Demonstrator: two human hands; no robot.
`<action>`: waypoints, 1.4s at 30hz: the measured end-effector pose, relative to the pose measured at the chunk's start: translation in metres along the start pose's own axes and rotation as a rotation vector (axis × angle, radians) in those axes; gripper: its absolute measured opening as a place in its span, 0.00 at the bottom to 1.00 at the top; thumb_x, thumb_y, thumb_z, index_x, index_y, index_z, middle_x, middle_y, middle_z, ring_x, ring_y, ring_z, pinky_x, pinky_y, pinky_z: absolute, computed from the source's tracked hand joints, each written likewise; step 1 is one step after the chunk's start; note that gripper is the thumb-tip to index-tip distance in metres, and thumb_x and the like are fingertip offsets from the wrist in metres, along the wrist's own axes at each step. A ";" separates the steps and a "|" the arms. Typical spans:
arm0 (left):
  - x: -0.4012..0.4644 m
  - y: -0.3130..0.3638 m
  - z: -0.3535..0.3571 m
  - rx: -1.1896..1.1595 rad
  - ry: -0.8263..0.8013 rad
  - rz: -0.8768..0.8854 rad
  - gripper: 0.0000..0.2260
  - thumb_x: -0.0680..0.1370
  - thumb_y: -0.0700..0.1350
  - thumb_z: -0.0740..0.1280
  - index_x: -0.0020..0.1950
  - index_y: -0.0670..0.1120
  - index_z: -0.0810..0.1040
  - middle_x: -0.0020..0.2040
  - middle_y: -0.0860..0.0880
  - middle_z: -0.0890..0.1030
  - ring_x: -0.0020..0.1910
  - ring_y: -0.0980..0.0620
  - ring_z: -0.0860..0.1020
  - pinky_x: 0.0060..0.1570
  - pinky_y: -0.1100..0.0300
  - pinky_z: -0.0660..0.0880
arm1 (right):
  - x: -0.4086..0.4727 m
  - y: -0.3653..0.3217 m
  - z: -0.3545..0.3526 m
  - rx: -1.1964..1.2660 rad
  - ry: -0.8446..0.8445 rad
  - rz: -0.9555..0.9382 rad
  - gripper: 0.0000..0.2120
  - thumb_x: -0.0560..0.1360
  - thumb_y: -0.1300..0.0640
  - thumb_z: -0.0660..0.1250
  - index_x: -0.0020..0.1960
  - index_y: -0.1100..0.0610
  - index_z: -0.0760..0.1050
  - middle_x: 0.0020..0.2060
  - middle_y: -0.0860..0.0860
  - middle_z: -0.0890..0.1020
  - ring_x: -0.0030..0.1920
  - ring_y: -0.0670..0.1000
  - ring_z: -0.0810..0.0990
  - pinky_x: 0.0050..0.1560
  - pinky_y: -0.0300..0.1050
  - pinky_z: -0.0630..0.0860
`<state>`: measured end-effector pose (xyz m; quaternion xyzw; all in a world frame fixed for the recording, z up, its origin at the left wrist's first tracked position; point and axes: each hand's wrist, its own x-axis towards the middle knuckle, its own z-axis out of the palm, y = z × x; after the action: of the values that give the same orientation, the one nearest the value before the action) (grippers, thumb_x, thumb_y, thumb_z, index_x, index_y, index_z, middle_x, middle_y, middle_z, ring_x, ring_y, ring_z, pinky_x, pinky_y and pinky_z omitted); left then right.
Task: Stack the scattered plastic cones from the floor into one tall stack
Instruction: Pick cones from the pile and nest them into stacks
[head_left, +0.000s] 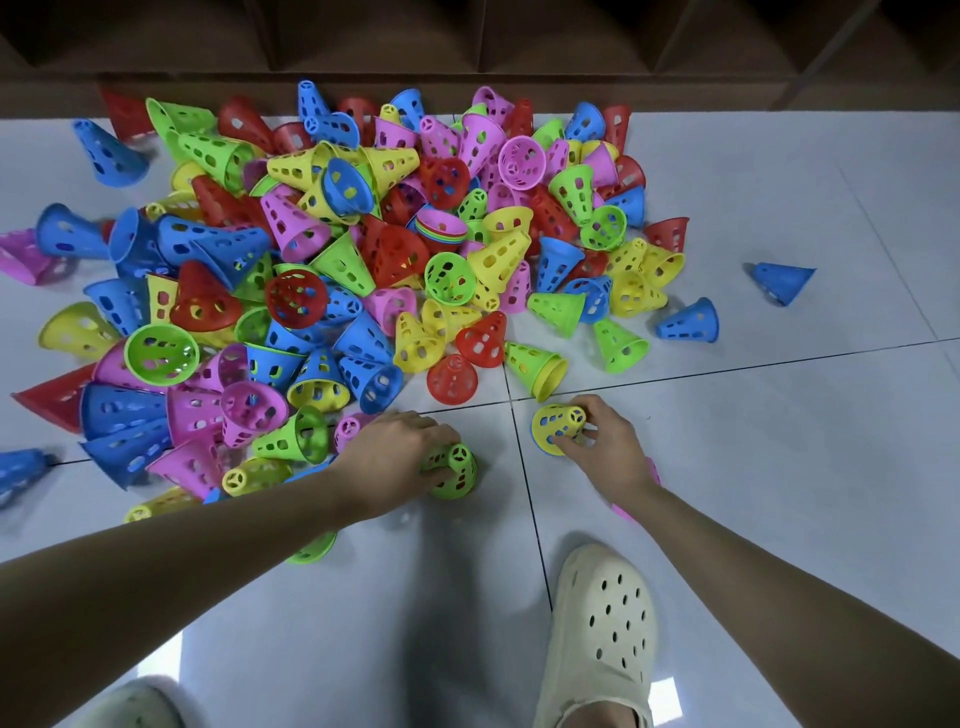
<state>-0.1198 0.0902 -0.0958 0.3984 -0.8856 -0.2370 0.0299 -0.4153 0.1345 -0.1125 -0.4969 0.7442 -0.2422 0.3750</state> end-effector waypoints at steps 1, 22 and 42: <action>0.001 -0.001 0.000 0.001 -0.007 -0.004 0.18 0.76 0.56 0.71 0.64 0.53 0.79 0.52 0.52 0.83 0.52 0.47 0.79 0.53 0.55 0.74 | 0.001 0.001 0.000 0.004 -0.018 0.005 0.21 0.68 0.64 0.78 0.52 0.45 0.74 0.47 0.49 0.82 0.50 0.51 0.82 0.56 0.56 0.80; -0.034 -0.030 0.002 0.424 -0.420 -0.072 0.27 0.72 0.61 0.66 0.69 0.52 0.73 0.60 0.51 0.80 0.62 0.48 0.77 0.70 0.54 0.66 | -0.024 0.038 -0.031 -0.396 -0.041 0.520 0.29 0.75 0.44 0.69 0.69 0.58 0.66 0.61 0.57 0.70 0.54 0.60 0.76 0.55 0.48 0.71; -0.032 0.010 -0.013 -0.474 0.094 -0.170 0.20 0.73 0.56 0.73 0.61 0.56 0.70 0.53 0.59 0.77 0.53 0.59 0.77 0.52 0.60 0.77 | 0.001 -0.038 -0.043 0.397 0.412 0.099 0.08 0.75 0.58 0.73 0.53 0.51 0.79 0.48 0.49 0.82 0.44 0.41 0.79 0.42 0.36 0.75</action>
<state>-0.1020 0.1140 -0.0755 0.4639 -0.7663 -0.4208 0.1434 -0.4287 0.1187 -0.0594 -0.3171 0.7661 -0.4602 0.3174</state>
